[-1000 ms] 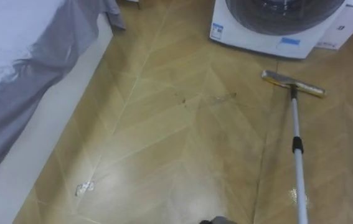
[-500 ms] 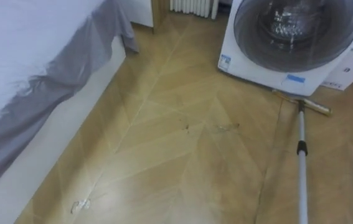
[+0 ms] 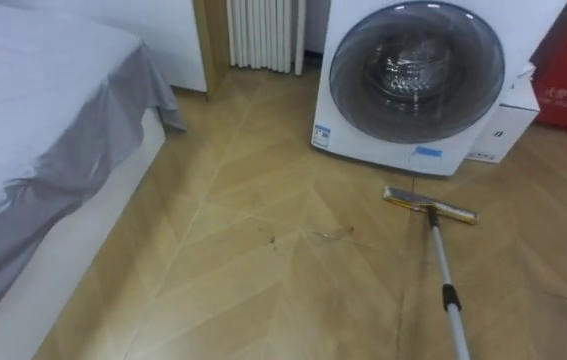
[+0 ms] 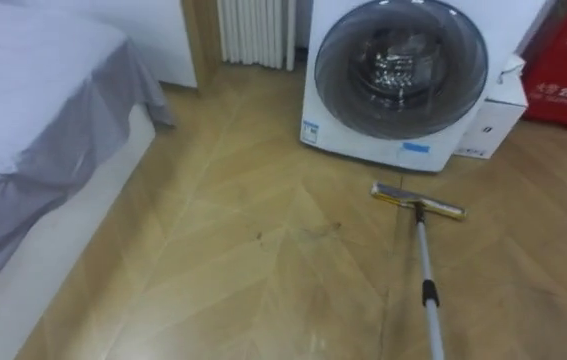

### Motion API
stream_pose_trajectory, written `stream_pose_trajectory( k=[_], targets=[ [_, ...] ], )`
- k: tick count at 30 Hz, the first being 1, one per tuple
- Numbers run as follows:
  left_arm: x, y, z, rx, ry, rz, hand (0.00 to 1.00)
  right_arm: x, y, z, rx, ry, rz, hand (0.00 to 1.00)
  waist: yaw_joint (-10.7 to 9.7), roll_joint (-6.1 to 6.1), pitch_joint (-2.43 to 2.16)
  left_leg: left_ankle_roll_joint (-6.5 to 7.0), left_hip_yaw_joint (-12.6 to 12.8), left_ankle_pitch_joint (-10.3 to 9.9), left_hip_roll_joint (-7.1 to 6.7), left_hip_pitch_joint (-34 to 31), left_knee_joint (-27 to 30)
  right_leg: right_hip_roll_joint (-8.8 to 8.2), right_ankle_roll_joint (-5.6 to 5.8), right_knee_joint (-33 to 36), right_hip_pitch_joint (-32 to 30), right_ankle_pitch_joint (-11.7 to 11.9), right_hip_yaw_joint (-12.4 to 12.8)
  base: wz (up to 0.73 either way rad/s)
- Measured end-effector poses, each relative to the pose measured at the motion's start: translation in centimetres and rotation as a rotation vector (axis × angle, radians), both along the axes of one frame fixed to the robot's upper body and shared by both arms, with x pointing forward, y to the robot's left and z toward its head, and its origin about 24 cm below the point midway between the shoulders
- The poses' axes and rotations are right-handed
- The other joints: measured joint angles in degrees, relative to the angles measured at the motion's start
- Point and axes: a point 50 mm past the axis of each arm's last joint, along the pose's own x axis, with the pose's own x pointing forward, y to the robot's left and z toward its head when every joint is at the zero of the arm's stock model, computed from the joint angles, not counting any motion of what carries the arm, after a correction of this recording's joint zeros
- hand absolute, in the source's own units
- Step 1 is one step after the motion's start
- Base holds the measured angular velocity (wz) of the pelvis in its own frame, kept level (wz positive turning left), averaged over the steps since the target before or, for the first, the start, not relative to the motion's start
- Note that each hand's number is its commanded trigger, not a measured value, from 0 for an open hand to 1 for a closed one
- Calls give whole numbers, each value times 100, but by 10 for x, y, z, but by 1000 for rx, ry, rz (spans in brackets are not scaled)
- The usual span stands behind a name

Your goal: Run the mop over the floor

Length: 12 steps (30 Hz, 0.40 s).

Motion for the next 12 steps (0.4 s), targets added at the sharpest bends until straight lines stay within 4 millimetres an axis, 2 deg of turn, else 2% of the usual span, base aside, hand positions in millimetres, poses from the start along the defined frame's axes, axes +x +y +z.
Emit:
stream_pose_trajectory(
  k=[4, 8, 12],
  targets=[
    [-5, 0, 0, -6, 36, 2, 0, 11, 2, -2, 15, -8, 11, 100, 7, 5, 0, 0, 10, 0, -12, 31, 38, 16, 12, 17, 15, 6, 84, -6],
    [-7, 0, -1, -9, 73, -60, 0, 17, 2, -2, 16, -2, 15, 100, 9, -2, 4, -2, 8, -2, -16, -21, 173, -25, -11, 72, 8, 14, 9, 2],
    [-2, -6, -2, -45, 76, -92, 0, 29, 1, -3, 0, -22, 27, 100, 16, -8, 36, -14, 78, -48, 11, -86, 533, -95, -42, 260, -4, -72, 17, 0]
  ],
)
